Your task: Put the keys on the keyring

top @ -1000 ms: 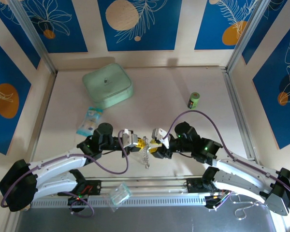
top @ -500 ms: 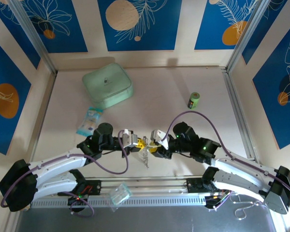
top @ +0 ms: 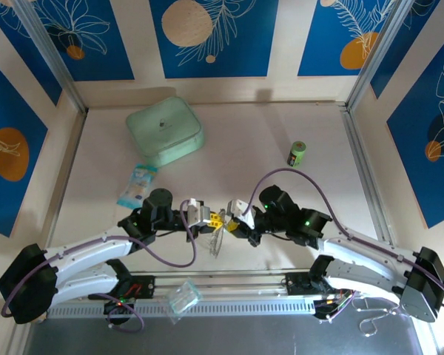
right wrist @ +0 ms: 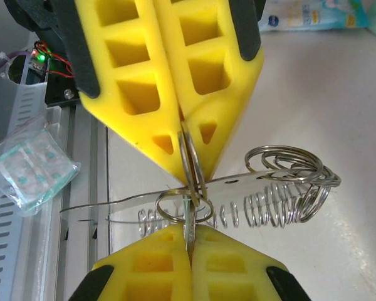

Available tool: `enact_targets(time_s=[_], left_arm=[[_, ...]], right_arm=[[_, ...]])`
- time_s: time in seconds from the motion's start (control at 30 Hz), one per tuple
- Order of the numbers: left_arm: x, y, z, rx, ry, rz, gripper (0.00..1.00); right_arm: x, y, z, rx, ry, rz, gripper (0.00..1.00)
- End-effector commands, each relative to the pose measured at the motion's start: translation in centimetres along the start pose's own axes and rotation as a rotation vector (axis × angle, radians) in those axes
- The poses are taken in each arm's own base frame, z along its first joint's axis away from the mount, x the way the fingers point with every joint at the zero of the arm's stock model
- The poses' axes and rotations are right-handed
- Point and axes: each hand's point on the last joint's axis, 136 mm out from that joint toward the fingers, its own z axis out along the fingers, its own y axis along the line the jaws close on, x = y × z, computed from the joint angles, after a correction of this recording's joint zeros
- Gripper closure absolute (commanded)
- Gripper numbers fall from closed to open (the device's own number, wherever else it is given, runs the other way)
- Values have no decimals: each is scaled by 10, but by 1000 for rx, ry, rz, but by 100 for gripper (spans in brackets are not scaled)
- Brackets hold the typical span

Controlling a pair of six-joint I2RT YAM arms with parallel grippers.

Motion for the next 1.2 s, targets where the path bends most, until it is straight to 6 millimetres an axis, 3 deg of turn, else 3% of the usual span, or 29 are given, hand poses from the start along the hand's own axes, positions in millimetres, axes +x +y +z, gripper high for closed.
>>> enact_targets(time_s=[0.0,0.1,0.17,0.23,0.37,0.63,0.93,1.1,1.17], left_arm=[[-28,-5,-4,24,-99,71,100],[-27,-6,-4,25,-93,81,100],[-25,-6,-4,24,-87,85,100],[-24,-6,-5,23,-85,90,100],[-24,-6,-4,26,-89,93,100],[-26,-7,-4,29,-100,90,100],[-27,-9,-5,40,-107,96,100],[-28,-9,-4,40,-114,97,100],[-27,-5,-4,21,-107,90,100]], right_arm=[[0,6,2,-37,24,32,100],[-7,4,-4,-12,-12,19,96],[-9,3,-11,13,-33,4,76],[-10,5,-18,27,-46,-17,67],[-16,6,-32,47,-92,-47,65],[-49,4,-33,40,-224,-67,71],[-46,-3,-20,41,-196,-45,78],[-44,2,-15,8,-183,-43,89],[-42,3,-15,-3,-170,-51,99]])
